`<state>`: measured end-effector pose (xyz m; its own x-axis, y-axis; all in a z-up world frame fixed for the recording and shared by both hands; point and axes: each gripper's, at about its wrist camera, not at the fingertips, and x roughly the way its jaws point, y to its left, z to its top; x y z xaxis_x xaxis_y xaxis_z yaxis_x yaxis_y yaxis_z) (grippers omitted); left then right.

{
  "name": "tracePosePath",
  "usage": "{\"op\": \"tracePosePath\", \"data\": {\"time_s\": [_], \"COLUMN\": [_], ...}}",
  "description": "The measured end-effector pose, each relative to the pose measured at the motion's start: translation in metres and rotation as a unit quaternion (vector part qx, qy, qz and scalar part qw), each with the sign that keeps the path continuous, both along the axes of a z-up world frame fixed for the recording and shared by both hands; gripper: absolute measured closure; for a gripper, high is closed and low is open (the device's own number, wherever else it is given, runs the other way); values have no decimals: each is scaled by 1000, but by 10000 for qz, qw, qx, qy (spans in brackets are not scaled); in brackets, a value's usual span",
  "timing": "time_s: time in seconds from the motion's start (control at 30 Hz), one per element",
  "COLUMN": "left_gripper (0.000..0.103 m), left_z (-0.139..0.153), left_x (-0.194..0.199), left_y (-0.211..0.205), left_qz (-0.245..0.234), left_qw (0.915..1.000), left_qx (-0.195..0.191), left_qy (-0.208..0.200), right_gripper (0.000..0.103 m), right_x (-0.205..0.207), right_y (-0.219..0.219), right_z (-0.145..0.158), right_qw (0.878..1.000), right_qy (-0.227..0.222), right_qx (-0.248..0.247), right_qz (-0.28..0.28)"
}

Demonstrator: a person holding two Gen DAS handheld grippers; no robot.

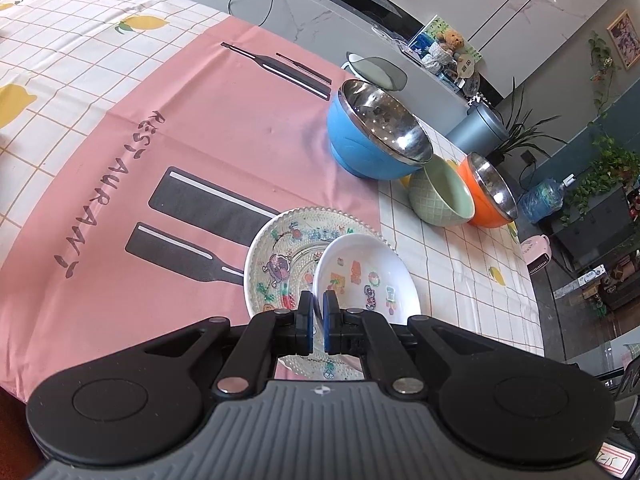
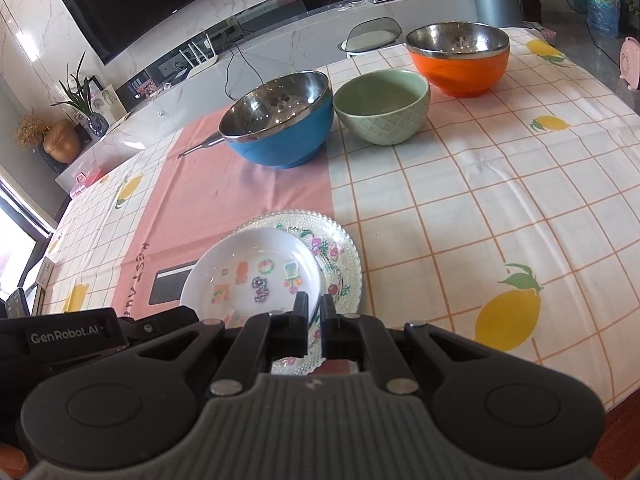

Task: Organize plates and bowls
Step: 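Carry the small white plate with the left gripper onto the glass plate, then open the left gripper to release the small white plate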

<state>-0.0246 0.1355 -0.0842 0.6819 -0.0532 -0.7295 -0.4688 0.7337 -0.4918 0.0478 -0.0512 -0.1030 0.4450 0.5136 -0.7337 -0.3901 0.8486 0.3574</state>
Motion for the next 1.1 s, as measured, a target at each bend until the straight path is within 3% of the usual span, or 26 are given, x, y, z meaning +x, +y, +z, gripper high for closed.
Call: {"op": "tracePosePath", "data": {"time_s": [0.57,0.7,0.83,0.93,1.1], "left_gripper": [98,93,76,65,63], "left_z": [-17,-16,-13,-6,9], "left_x": [10,10,10,9,8], "left_y": [7,3,0,-2,-6], "left_qz": [116,88,76,87,-56], "left_qw": [9996,9993,9992,9989,9978], "left_qx": [104,198,283,414,666], "left_qy": [253,316,283,219,-10], "right_gripper": [101,95,90,72,70], "right_x": [13,12,12,11,9], "right_y": [18,18,17,13,9], "right_z": [-16,-15,-15,-11,0], "right_qw": [9998,9998,9998,9999,9997], "right_qy": [116,143,121,38,-170], "right_qx": [-102,-52,-25,31,83], "right_qz": [101,149,159,146,159]}}
